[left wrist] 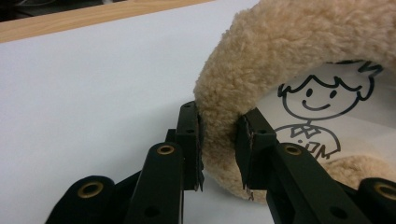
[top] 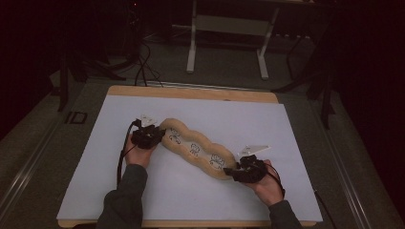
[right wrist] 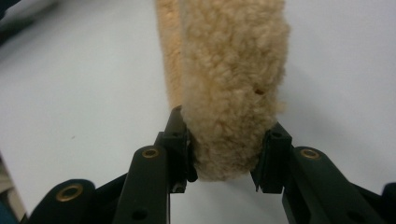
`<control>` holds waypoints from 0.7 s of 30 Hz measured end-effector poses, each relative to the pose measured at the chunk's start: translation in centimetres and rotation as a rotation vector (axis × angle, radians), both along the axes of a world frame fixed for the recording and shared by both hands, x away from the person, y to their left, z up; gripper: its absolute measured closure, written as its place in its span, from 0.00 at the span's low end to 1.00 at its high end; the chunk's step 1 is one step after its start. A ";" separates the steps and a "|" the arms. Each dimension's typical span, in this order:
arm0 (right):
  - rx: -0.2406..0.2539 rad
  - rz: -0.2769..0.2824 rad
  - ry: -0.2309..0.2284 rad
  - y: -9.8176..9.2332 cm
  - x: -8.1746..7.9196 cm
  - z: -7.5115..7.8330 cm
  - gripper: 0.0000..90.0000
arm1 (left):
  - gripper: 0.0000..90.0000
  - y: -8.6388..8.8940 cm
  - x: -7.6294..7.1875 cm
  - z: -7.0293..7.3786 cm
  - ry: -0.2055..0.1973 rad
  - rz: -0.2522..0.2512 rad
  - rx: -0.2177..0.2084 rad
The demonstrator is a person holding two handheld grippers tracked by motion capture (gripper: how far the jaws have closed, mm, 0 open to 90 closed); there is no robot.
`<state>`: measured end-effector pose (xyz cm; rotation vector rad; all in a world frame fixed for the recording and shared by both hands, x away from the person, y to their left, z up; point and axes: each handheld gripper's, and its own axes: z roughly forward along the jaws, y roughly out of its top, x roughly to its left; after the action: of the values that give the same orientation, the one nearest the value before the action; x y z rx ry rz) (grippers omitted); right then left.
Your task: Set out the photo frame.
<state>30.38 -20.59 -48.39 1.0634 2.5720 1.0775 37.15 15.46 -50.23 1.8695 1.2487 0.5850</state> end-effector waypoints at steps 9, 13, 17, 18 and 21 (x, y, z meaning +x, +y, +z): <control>0.047 -0.141 0.001 -1.3 1.7 -0.2 0.72 | 0.82 -0.8 -2.7 0.4 -0.015 0.107 -0.005; 0.046 -0.166 -0.009 -1.4 2.2 -0.2 0.72 | 0.82 -1.0 -3.7 0.3 -0.017 0.139 -0.015; 0.043 -0.169 -0.033 -1.3 3.1 0.0 0.72 | 0.81 -0.9 -4.9 0.2 -0.010 0.173 -0.033; 0.042 -0.167 -0.036 -1.3 3.2 0.0 0.72 | 0.81 -0.9 -4.9 0.2 -0.010 0.173 -0.033; 0.049 -0.165 -0.045 -1.4 3.5 0.1 0.71 | 0.81 -0.7 -5.9 0.1 -0.005 0.181 -0.056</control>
<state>33.90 -22.01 -48.33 1.2235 2.3866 1.1147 31.29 14.77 -50.13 1.7193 1.4264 0.6435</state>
